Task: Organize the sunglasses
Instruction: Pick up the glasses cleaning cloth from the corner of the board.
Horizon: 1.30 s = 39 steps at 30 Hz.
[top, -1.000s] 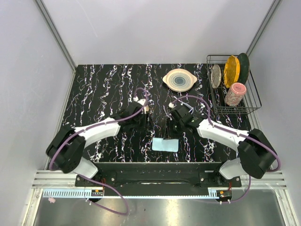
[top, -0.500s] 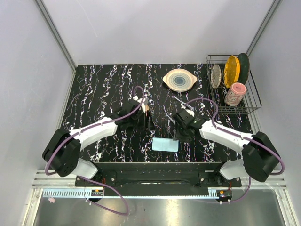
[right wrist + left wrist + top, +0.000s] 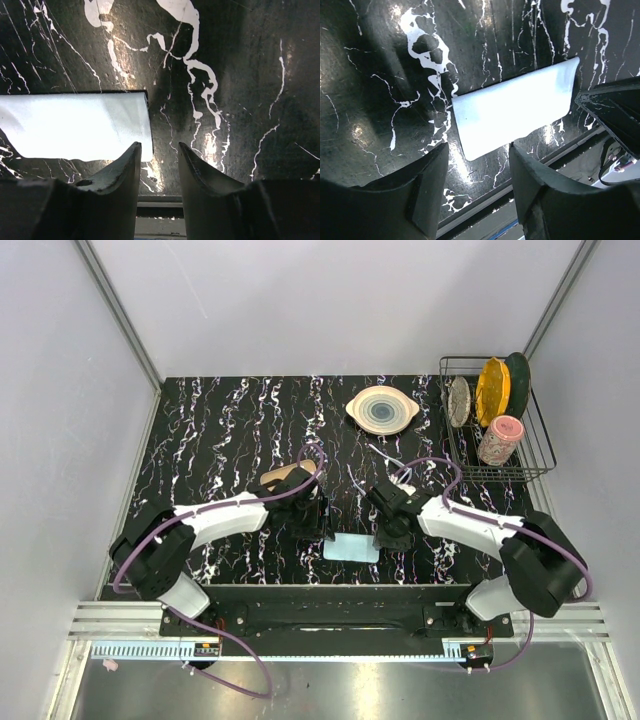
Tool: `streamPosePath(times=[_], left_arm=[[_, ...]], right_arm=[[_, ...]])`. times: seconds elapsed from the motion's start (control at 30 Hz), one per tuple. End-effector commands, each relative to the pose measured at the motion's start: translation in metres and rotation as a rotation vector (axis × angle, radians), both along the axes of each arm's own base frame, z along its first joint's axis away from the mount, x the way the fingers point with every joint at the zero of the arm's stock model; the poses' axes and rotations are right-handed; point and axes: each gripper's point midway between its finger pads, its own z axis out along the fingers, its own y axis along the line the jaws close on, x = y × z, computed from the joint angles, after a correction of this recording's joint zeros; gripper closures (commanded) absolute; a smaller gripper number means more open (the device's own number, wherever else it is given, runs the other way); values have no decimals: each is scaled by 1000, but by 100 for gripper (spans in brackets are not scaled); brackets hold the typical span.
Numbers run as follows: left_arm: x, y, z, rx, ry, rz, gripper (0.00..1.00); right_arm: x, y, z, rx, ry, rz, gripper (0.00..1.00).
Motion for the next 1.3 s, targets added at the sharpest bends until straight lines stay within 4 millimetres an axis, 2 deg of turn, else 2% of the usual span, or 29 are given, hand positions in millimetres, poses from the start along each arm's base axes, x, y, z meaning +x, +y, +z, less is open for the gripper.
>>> streamPosePath(times=[0.0, 0.3, 0.67, 0.93, 1.27], left_arm=[[5, -1, -5, 20, 3, 39, 46], [2, -3, -18, 50, 29, 38, 53], [-1, -7, -23, 55, 45, 35, 53], [4, -2, -25, 89, 35, 63, 53], [4, -8, -28, 93, 51, 60, 66]], right_arm=[[8, 9, -7, 19, -23, 14, 59], [14, 16, -18, 20, -15, 24, 66], [4, 14, -26, 23, 17, 42, 79], [2, 14, -29, 22, 28, 44, 86], [0, 13, -29, 21, 37, 45, 90]])
